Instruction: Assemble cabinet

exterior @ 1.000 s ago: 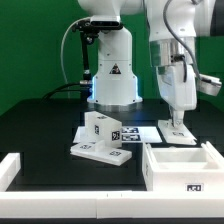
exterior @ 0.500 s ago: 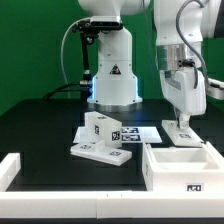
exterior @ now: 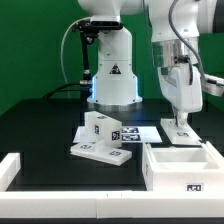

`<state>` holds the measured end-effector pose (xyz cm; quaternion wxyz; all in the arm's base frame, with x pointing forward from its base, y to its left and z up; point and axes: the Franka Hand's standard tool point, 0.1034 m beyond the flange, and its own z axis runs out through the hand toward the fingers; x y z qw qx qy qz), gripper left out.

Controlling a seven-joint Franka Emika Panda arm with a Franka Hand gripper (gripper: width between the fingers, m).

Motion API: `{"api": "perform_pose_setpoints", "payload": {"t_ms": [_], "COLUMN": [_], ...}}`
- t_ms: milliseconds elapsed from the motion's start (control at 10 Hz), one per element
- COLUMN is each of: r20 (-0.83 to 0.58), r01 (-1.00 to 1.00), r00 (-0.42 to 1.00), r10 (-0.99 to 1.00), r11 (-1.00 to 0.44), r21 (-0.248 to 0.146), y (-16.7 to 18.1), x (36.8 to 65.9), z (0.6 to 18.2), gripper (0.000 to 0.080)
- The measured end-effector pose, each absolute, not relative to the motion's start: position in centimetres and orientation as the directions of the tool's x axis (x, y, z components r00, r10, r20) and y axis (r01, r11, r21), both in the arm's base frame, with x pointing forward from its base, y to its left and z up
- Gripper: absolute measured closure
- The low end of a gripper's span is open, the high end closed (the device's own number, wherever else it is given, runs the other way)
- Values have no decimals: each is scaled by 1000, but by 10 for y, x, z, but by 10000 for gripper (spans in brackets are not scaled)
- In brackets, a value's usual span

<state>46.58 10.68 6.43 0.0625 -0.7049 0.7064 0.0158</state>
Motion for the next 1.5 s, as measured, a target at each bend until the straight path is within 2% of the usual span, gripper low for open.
{"api": "perform_pose_setpoints", "payload": {"t_ms": [500, 1000, 1500], "r20": [-116, -110, -113], "r01": [-998, -997, -997], "r00": [5, 0, 0], "r10": [-993, -994, -994], "r11": [3, 8, 9], "r21": [-64, -79, -77], "y": [109, 109, 109], "x": [472, 493, 496], "z": [65, 63, 63], "gripper": [735, 735, 735]}}
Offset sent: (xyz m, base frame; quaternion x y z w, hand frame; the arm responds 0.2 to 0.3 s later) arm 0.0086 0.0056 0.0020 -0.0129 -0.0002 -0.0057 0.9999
